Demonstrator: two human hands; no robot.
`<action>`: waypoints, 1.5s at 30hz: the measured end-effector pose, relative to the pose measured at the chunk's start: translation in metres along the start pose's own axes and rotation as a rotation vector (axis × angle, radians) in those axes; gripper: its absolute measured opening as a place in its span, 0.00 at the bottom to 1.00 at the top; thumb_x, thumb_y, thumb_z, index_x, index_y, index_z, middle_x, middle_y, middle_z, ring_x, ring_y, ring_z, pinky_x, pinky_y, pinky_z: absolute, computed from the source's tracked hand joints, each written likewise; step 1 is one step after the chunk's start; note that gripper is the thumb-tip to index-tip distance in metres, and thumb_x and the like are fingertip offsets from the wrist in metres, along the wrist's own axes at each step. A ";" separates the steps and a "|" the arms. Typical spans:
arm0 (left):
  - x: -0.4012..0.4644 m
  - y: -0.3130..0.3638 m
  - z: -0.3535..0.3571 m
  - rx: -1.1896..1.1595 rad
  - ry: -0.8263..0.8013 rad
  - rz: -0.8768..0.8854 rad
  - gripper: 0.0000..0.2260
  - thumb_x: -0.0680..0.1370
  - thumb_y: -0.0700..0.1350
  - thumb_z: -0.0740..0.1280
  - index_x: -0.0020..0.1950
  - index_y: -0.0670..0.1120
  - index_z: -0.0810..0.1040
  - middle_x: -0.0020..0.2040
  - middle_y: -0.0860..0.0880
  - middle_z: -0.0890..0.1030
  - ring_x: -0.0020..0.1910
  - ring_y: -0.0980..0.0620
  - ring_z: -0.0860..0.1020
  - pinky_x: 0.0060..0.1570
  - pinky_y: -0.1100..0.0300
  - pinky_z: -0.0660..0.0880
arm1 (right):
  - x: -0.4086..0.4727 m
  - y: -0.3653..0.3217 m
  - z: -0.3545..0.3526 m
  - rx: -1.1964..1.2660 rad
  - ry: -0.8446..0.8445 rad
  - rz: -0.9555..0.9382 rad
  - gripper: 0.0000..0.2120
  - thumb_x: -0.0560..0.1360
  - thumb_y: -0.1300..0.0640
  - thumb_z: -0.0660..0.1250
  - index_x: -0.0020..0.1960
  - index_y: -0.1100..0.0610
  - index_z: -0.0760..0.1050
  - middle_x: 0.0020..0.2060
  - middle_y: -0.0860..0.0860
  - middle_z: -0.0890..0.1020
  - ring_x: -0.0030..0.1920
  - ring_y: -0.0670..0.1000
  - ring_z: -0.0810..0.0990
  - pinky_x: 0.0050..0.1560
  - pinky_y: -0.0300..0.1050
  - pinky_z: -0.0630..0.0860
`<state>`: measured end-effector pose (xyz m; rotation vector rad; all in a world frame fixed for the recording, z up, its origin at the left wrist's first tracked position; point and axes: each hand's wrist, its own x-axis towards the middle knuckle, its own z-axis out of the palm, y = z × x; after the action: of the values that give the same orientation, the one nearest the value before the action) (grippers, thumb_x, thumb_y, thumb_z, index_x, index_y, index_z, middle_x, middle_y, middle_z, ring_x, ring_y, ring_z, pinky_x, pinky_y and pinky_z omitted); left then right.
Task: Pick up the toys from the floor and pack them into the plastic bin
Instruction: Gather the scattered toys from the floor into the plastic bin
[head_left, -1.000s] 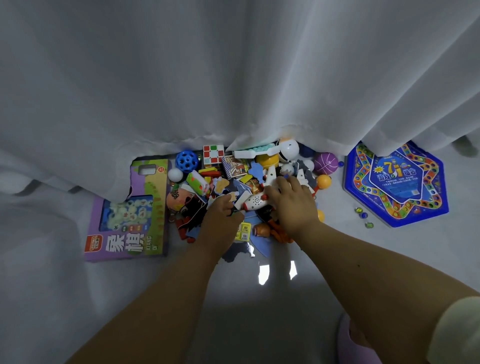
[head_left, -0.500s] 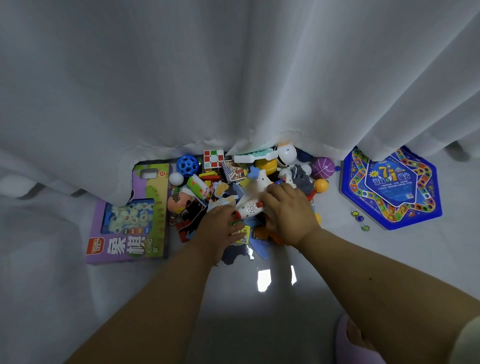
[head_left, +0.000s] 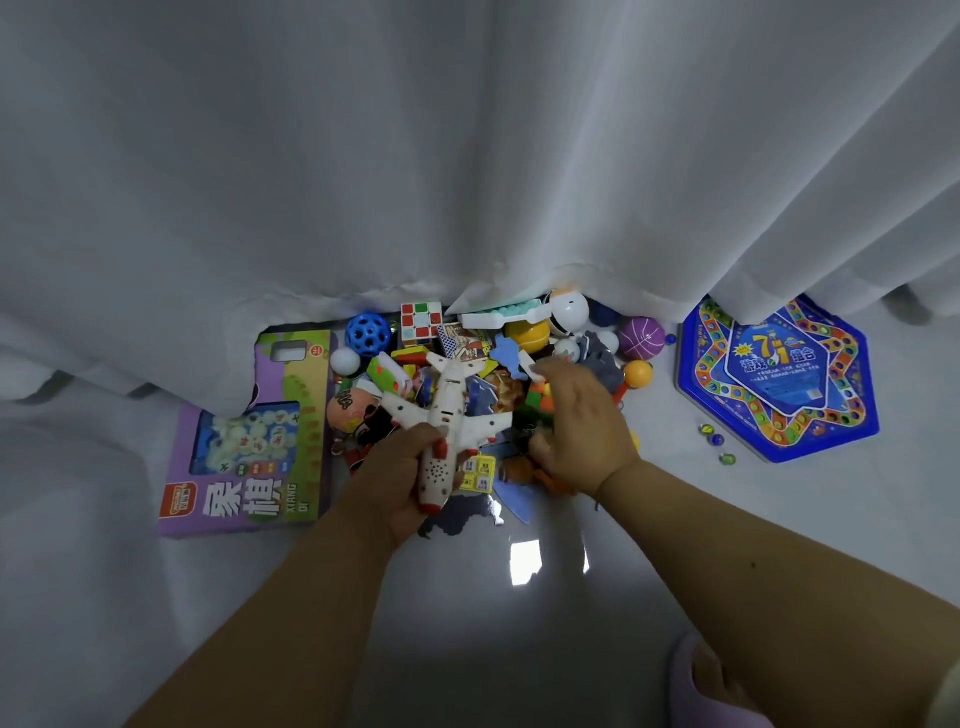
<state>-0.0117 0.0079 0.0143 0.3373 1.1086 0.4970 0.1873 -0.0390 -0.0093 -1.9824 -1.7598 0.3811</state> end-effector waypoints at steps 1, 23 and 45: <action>0.001 -0.001 -0.004 -0.002 0.014 0.010 0.08 0.79 0.37 0.60 0.56 0.41 0.74 0.48 0.41 0.79 0.37 0.49 0.79 0.27 0.61 0.77 | 0.004 0.006 0.001 -0.069 -0.032 0.087 0.32 0.64 0.59 0.71 0.67 0.60 0.69 0.62 0.58 0.75 0.61 0.59 0.74 0.61 0.52 0.73; 0.027 -0.002 -0.023 -0.259 0.130 0.016 0.07 0.78 0.43 0.65 0.54 0.43 0.78 0.47 0.42 0.82 0.40 0.47 0.79 0.40 0.58 0.80 | 0.024 0.050 0.037 0.232 -0.090 0.496 0.28 0.70 0.53 0.72 0.67 0.55 0.68 0.58 0.55 0.74 0.56 0.55 0.73 0.49 0.42 0.67; 0.024 -0.031 0.047 -0.406 -0.362 -0.144 0.43 0.53 0.50 0.83 0.67 0.48 0.76 0.64 0.42 0.78 0.59 0.38 0.78 0.51 0.44 0.79 | -0.064 0.071 -0.028 -0.262 0.503 0.868 0.27 0.74 0.40 0.58 0.65 0.56 0.70 0.57 0.58 0.77 0.59 0.59 0.73 0.58 0.53 0.68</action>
<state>0.0462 -0.0056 -0.0004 -0.0117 0.6547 0.4969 0.2532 -0.1117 -0.0274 -2.6563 -0.6090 -0.1049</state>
